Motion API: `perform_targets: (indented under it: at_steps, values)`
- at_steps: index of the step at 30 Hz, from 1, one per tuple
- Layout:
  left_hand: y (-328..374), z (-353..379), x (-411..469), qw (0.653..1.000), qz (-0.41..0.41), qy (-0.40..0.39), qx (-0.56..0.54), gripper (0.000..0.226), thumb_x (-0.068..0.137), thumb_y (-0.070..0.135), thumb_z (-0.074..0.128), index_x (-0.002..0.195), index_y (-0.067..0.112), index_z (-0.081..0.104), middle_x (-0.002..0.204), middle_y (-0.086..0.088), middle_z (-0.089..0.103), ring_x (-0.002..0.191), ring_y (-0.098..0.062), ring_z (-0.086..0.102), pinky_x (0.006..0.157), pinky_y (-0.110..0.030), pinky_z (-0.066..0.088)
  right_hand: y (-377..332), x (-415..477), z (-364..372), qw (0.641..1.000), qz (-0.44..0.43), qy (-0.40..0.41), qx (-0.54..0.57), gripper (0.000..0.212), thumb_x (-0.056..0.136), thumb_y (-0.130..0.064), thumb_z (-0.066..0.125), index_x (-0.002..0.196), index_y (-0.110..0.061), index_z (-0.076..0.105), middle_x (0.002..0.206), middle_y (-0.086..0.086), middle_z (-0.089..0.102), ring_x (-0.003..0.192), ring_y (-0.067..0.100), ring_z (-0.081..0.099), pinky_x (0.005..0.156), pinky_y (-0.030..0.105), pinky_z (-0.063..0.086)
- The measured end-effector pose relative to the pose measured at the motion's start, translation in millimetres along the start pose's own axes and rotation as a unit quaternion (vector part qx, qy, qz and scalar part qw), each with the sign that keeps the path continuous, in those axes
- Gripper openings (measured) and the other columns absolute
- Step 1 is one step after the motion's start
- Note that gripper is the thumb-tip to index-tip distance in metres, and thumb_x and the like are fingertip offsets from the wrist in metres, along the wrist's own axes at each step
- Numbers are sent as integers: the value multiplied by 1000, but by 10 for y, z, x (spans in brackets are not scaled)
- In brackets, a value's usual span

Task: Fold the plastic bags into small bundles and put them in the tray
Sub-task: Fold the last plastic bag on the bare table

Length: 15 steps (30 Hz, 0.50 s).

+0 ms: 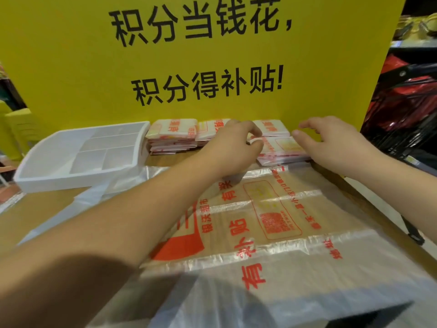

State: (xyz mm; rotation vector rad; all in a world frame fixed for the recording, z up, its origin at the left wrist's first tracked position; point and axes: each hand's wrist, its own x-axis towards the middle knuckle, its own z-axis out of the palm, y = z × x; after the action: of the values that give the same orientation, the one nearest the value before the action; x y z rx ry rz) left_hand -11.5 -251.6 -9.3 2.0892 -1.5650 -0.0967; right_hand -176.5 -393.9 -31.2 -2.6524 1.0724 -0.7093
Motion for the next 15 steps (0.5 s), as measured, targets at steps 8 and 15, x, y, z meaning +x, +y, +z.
perform_targets:
  at_steps: [8, 15]
  values:
    - [-61, -553, -1177, 983, 7, -45, 178, 47, 96, 57, 47, 135, 32, 52, 144, 2, 44, 138, -21, 34, 114, -45, 33, -862, -923, -195, 990, -133, -40, 15, 59, 96, -57, 47, 146, -26, 45, 150, -1, 44, 137, 16, 39, 110, 31, 31]
    - [-303, -814, -2770, 984, -5, -110, 141, 84, 76, 87, 46, 148, 48, 27, 152, 24, 24, 143, -2, 20, 118, -27, 23, -1226, -1944, -329, 944, -249, -216, 2, 87, 80, -89, 34, 153, -47, 16, 155, -32, 17, 141, -7, 18, 111, 16, 22]
